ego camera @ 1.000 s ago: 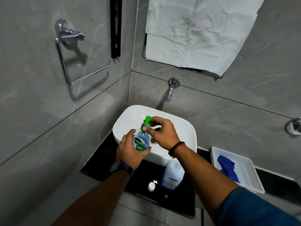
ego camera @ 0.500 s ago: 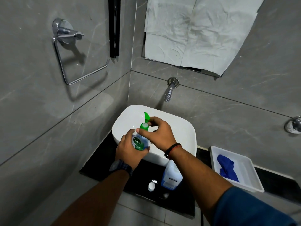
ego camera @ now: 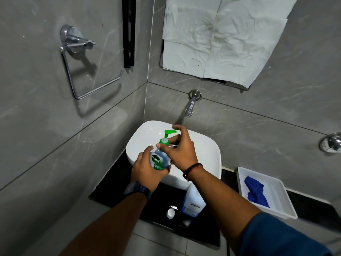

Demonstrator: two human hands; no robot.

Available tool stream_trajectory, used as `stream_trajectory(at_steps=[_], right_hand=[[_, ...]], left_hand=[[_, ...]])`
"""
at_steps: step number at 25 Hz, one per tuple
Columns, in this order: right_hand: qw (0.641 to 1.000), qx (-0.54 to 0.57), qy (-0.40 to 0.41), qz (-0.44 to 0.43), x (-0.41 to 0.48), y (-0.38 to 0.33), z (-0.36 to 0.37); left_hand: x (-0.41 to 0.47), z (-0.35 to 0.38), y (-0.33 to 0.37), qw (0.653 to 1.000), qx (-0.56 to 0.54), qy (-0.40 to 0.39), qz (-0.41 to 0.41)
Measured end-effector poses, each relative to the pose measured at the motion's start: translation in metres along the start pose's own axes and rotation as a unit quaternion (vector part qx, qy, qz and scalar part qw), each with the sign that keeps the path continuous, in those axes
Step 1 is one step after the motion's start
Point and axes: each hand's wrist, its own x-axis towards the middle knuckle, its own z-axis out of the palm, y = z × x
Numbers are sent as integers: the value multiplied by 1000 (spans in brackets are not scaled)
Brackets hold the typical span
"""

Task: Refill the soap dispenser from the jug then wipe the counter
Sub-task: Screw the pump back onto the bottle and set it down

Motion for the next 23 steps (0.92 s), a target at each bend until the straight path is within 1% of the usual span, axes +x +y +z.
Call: stream_trajectory(at_steps=[1, 4, 5, 8, 11, 12, 15, 16, 18, 19, 22, 23], right_hand=[[1000, -2, 8, 3, 0, -1, 0], [999, 48, -20, 6, 2, -2, -1], [998, 55, -17, 4, 2, -3, -1], [1000, 16, 25, -1, 3, -7, -2], [998, 59, -25, 11, 3, -9, -2], [998, 61, -27, 12, 3, -10, -2], [1000, 14, 23, 5, 2, -15, -5], [1000, 14, 18, 6, 1, -16, -6], [999, 35, -24, 9, 0, -14, -7], [999, 41, -31, 8, 0, -14, -7], [999, 38, 19, 9, -1, -16, -8], [999, 36, 24, 9, -1, -16, -9]], left_hand=[[0, 0, 2, 1000, -3, -1, 5], [1, -1, 3, 1000, -16, 3, 8], [1, -1, 4, 1000, -14, 5, 6], [2, -3, 8, 1000, -7, 2, 7], [3, -4, 10, 1000, -25, 4, 5], [3, -5, 10, 1000, -25, 4, 2], [3, -6, 14, 1000, -15, 3, 3], [3, -6, 15, 1000, -17, 5, 4], [3, -6, 15, 1000, -21, 8, 4], [3, -6, 14, 1000, -21, 8, 3], [2, -5, 14, 1000, -17, 1, -1], [1, -5, 15, 1000, -15, -3, -2]])
